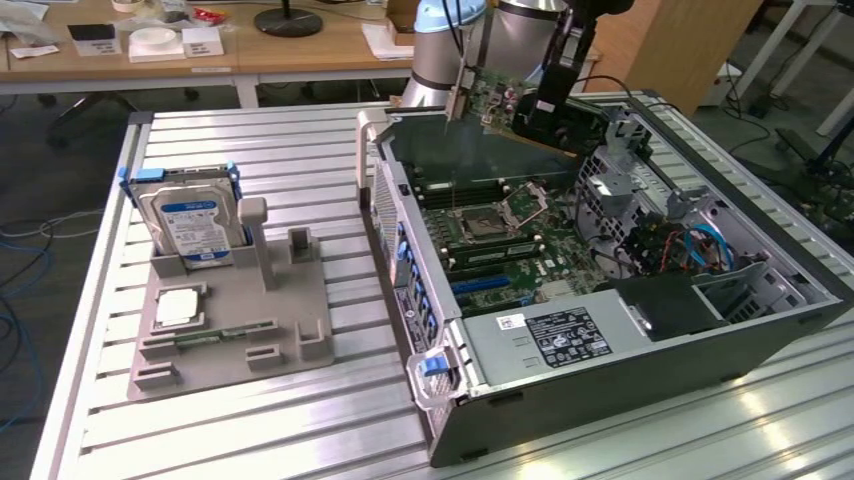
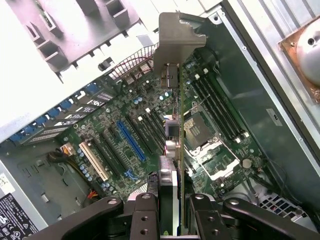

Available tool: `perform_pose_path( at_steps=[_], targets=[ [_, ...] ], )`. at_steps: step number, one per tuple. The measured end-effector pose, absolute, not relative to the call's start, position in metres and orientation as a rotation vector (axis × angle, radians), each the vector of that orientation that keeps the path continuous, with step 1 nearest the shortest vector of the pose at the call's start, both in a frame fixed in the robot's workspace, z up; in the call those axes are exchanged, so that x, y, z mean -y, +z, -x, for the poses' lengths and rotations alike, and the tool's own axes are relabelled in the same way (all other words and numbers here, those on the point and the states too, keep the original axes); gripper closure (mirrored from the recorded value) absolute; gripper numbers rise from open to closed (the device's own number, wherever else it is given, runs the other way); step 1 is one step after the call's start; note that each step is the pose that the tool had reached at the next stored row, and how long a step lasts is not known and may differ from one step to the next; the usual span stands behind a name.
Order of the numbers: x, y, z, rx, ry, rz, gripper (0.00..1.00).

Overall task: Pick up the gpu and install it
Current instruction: 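Insert the gpu into the slot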

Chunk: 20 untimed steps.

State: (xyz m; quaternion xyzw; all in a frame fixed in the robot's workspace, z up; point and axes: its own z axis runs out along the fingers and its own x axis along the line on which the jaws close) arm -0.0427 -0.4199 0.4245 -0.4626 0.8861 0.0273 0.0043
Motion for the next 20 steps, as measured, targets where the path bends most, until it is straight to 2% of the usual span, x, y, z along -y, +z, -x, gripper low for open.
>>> perform_pose_path(
  at_steps=[20],
  targets=[
    [0.4199, 0.4234, 0.0427, -2.538, 0.087, 1.849, 0.72]
  ],
)
